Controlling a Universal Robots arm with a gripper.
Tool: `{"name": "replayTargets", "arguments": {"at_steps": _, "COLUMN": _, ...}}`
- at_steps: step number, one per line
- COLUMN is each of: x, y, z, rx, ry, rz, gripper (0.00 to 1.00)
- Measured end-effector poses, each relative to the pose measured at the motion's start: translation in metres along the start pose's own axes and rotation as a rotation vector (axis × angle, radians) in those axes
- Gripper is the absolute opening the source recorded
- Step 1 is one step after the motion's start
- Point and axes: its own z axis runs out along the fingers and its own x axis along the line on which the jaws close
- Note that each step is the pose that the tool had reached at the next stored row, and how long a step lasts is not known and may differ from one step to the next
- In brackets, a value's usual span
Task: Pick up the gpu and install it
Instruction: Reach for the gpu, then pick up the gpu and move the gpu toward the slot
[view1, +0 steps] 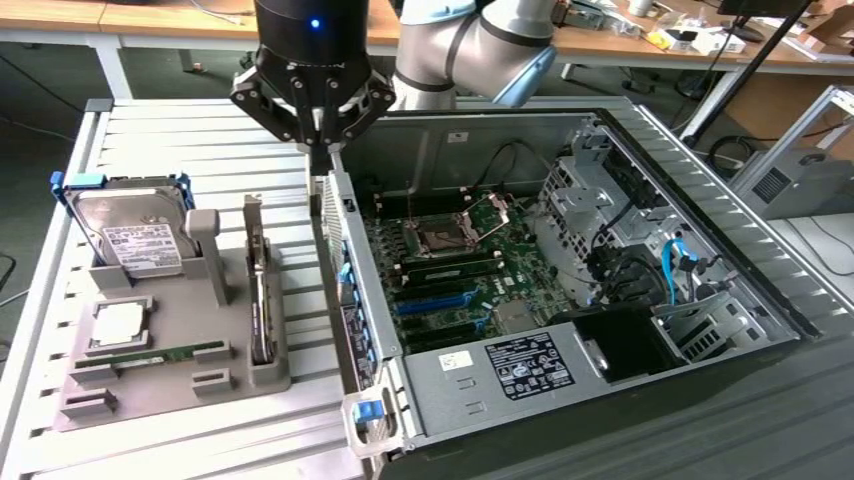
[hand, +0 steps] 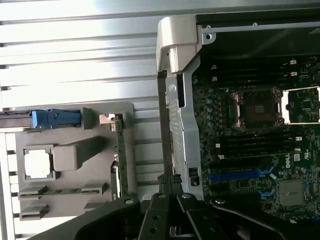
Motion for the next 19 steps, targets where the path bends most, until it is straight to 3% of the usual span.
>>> {"name": "replayTargets", "arguments": {"at_steps": 6, "x": 0.018, "y": -0.0026, "z": -0.0008, "rx": 0.0000, "ry": -0.0010, "rz": 0.000, "gripper": 0.11}}
{"name": "replayTargets", "arguments": {"at_steps": 19, "x": 0.019, "y": -0.0030, "z": -0.0008, "rx": -0.0001, "ry": -0.0010, "rz": 0.000, "gripper": 0.11}}
